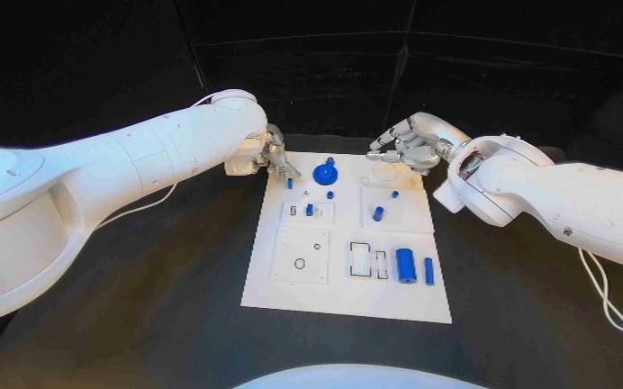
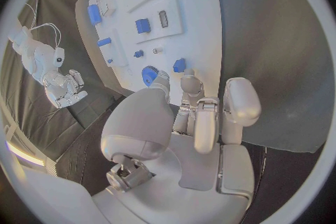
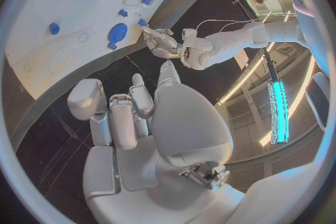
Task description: Assemble the parts on the task board
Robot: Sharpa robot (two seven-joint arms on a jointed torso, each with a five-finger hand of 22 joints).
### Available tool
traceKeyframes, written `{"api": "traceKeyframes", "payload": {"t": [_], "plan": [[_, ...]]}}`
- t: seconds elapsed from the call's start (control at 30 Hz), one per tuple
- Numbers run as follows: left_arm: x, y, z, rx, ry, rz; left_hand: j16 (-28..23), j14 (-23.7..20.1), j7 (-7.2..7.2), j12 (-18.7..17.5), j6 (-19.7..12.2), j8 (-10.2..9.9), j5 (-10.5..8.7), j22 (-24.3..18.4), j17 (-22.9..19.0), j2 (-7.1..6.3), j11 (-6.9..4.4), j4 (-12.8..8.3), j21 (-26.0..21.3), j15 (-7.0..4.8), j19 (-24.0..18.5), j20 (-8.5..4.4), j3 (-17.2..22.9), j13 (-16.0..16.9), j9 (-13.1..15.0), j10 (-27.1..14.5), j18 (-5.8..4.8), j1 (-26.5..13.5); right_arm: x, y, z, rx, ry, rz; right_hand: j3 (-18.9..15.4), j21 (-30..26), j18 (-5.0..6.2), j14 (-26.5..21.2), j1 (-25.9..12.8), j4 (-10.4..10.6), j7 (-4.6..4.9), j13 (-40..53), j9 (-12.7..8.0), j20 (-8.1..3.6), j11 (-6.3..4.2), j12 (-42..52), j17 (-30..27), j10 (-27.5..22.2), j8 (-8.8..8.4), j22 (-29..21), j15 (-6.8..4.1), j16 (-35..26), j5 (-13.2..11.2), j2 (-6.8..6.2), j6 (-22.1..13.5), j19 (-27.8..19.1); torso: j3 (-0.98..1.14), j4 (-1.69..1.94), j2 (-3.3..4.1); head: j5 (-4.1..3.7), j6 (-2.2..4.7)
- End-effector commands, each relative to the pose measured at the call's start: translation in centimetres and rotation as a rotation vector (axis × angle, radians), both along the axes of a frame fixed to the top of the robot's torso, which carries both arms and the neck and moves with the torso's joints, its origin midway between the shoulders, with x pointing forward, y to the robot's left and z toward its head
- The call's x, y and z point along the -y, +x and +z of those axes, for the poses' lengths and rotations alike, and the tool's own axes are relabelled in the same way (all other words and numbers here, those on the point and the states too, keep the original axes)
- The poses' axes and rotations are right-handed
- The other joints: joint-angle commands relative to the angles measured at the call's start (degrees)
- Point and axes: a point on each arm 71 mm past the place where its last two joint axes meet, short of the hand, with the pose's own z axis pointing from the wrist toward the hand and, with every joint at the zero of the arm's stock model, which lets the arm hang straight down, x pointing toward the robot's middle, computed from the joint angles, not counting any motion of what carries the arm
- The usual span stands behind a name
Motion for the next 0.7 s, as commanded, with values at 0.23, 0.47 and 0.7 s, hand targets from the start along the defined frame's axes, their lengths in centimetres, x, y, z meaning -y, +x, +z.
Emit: {"api": "traceKeyframes", "payload": {"t": [0.23,0.47,0.7], "plan": [[0.4,-0.07,-0.16,-0.027,0.01,-0.02,0.4,6.1,-0.24,0.5,0.7,0.5,-0.07,0.4,15.1,0.27,-0.24,-0.9,0.4,-0.07,0.6,-0.1,0.2,0.5,0.1,0.6,0.05,1.4,-0.39,-0.12,0.13,-0.002,0.0,0.004,0.0,-0.2,0.46,3.7,0.9,-0.4,-0.07,-0.1,0.0,0.02,-0.07,0.1,3.9,-0.5,0.2,0.0,-0.14,-0.1,0.4,-0.01,-0.3,0.0,0.02,-0.05,0.03,-0.1,-0.41],[0.4,-0.06,-0.33,-0.034,0.014,-0.018,0.4,6.1,-0.24,0.5,0.7,0.5,-0.08,0.5,15.1,0.28,-0.24,-0.9,0.5,-0.07,0.7,-0.1,0.2,0.5,0.1,0.6,0.04,1.4,-0.7,-0.27,0.15,-0.006,0.001,0.012,0.0,-0.2,0.47,3.7,0.9,-0.4,-0.07,-0.1,0.0,0.02,-0.08,0.1,3.9,-0.5,0.2,0.0,-0.15,-0.1,0.4,0.03,-0.3,0.0,0.03,-0.08,0.01,-0.08,-0.41],[0.51,-0.06,-0.44,-0.034,0.015,-0.017,0.4,6.1,-0.26,0.6,0.8,0.6,-0.09,0.6,15.1,0.3,-0.26,-1.0,0.5,-0.09,0.7,-0.11,0.2,0.6,0.1,0.7,0.03,1.5,-0.86,-0.3,0.15,-0.006,0.002,0.017,0.0,-0.2,0.47,3.7,0.9,-0.4,-0.07,-0.1,0.0,0.02,-0.08,0.1,3.9,-0.5,0.2,0.0,-0.15,-0.1,0.4,0.03,-0.3,0.0,0.01,0.06,0.0,-0.04,-0.53]]}}
